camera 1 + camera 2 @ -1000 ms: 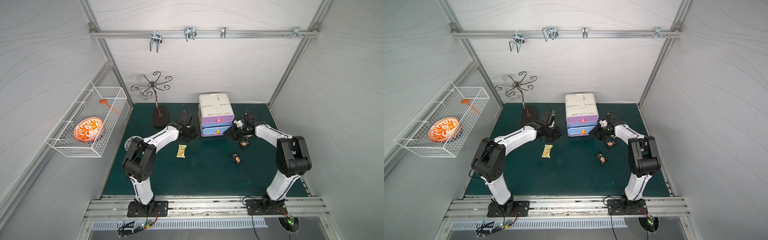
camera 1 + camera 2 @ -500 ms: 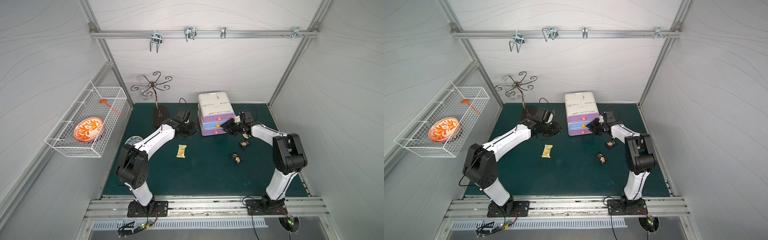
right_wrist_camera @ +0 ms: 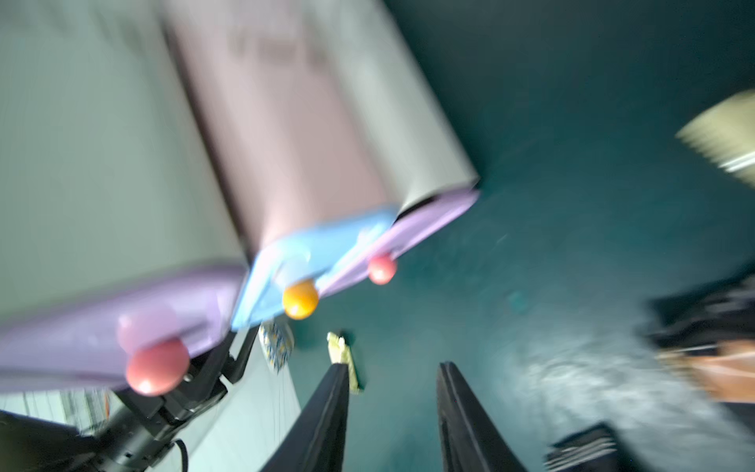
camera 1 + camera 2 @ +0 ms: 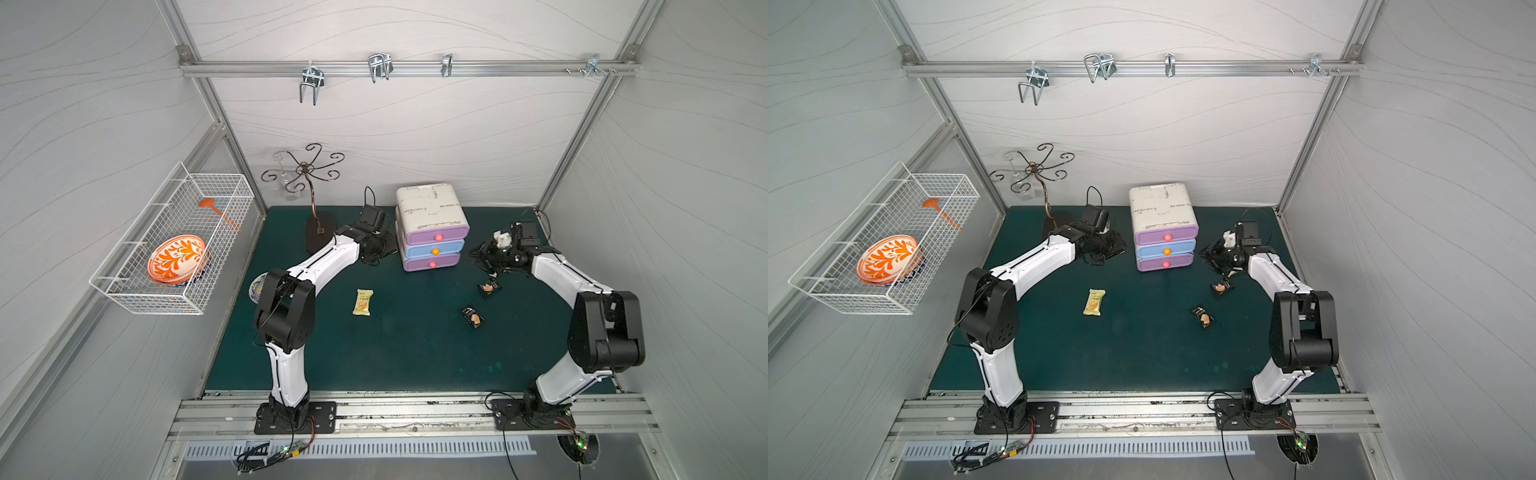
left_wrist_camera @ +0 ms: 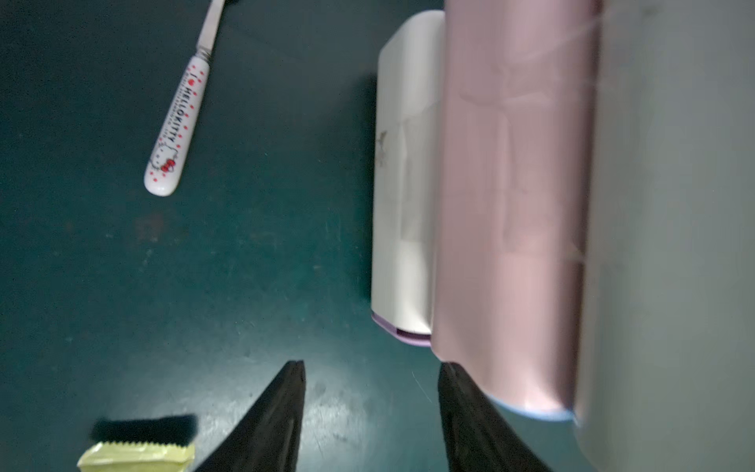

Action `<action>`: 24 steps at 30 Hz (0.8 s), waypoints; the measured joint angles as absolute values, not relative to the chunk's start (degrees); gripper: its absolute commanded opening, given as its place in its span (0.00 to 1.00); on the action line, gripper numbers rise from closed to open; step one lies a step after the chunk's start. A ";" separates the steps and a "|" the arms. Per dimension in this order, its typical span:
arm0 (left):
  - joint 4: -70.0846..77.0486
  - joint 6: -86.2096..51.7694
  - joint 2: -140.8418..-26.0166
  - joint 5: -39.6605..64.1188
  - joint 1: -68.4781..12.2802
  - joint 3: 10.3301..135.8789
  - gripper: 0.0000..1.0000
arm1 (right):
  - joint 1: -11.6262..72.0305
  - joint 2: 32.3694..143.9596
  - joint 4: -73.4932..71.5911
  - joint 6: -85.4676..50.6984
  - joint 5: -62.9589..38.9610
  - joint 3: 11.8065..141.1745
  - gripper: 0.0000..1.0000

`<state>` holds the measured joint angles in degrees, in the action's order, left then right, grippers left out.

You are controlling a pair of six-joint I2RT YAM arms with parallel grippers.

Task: Take the cookies out of the drawer
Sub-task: Close the drawer in the storage box, then move the storage box to the center of the board.

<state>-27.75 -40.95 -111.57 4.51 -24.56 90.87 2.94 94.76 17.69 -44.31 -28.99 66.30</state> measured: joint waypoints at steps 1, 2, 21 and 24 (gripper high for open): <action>-28.36 -41.21 -113.19 3.46 -24.36 92.51 0.57 | 1.54 96.27 18.28 -43.77 -28.32 68.20 0.42; -28.60 -41.43 -114.28 2.81 -24.25 93.69 0.57 | 0.64 98.15 18.48 -43.40 -27.99 70.32 0.42; -28.93 -45.21 -132.84 -1.80 -23.03 116.25 0.58 | 4.86 134.30 12.75 -43.51 -38.48 106.94 0.47; -28.49 -45.98 -132.94 -0.99 -22.74 116.22 0.58 | 5.43 134.43 11.00 -44.45 -38.83 106.98 0.48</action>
